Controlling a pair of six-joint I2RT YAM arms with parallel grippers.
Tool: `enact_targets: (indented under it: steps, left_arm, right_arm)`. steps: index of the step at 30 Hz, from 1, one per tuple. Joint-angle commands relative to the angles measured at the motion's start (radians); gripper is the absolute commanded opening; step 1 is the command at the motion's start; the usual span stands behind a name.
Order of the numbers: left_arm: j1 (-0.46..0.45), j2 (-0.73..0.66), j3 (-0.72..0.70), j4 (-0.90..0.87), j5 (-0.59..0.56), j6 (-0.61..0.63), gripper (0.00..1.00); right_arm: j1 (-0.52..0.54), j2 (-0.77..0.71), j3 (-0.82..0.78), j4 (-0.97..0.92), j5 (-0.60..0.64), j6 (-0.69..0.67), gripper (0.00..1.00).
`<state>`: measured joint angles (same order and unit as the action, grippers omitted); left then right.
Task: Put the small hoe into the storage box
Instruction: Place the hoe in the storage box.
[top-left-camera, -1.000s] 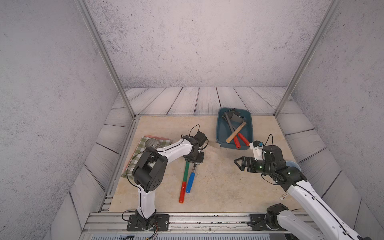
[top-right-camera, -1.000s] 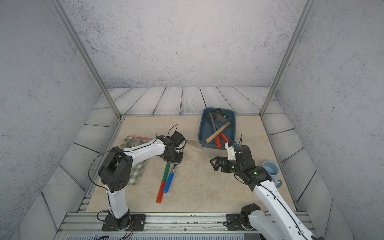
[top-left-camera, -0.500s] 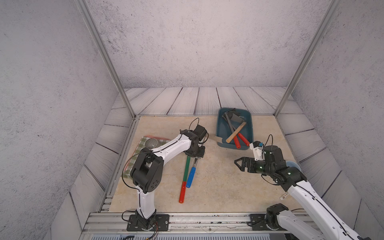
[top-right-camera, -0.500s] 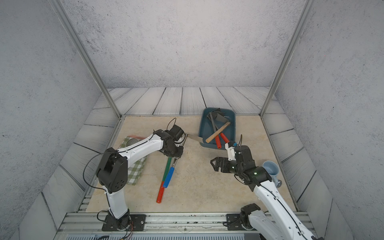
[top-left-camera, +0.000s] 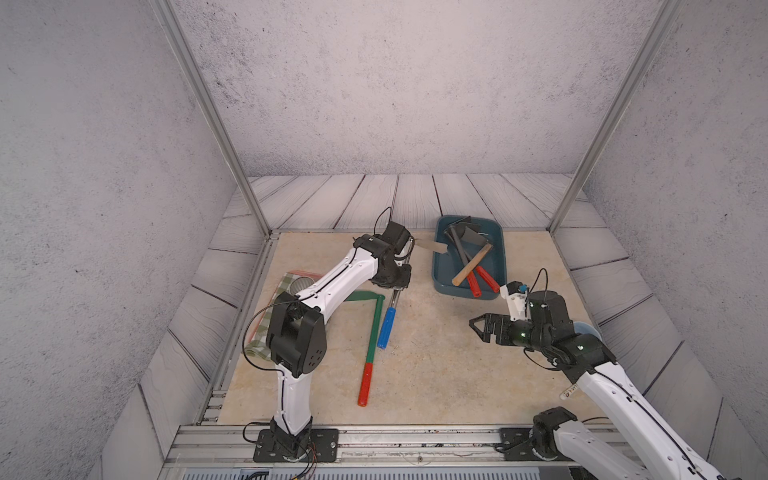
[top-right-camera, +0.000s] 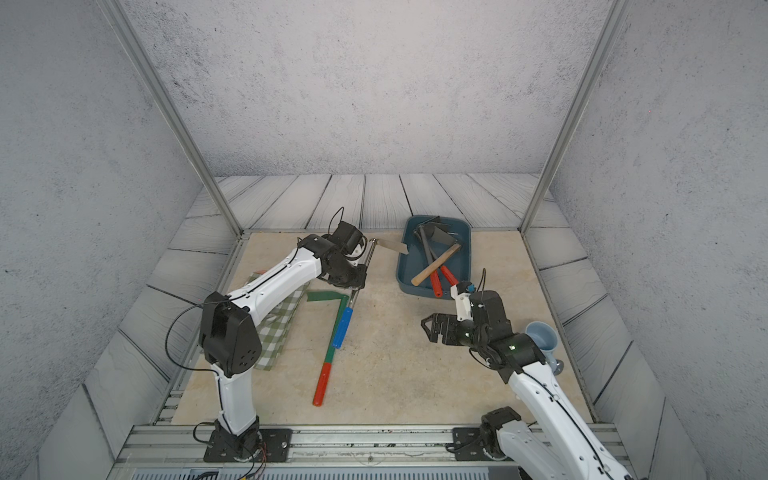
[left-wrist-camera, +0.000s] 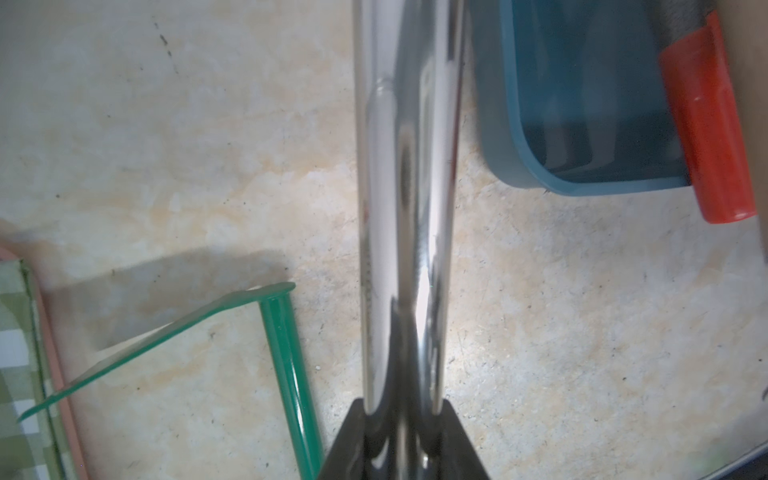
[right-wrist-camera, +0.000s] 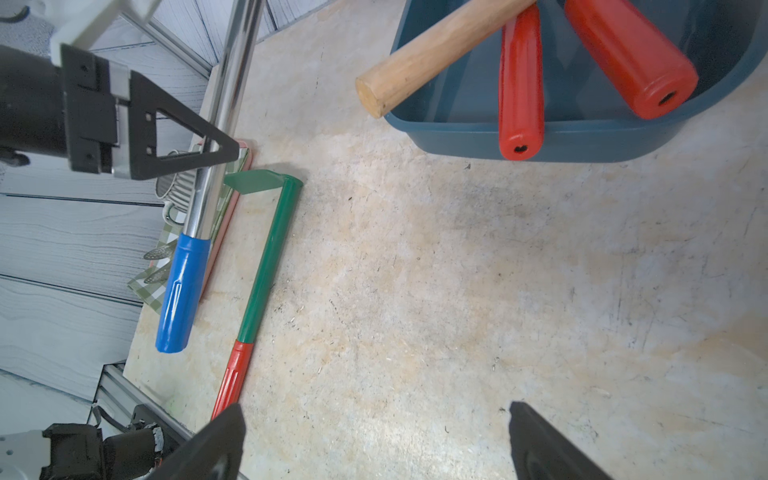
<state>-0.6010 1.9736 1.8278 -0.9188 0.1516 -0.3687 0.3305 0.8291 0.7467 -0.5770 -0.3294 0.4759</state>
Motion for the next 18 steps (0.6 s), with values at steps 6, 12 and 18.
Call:
enact_targets:
  steps: [6,12,18]
  left_arm:
    - [0.009,0.098,0.185,0.023,0.151,-0.014,0.0]
    - [0.01,0.168,0.286,0.059,0.261,-0.069,0.0]
    - [0.01,0.227,0.355,0.1,0.329,-0.117,0.0]
  right_arm:
    - [-0.003,-0.018,0.035,-0.027,0.026,-0.019,0.99]
    - [-0.004,-0.025,0.028,-0.029,0.033,-0.017,0.99]
    - [-0.004,-0.03,0.024,-0.028,0.035,-0.017,0.99]
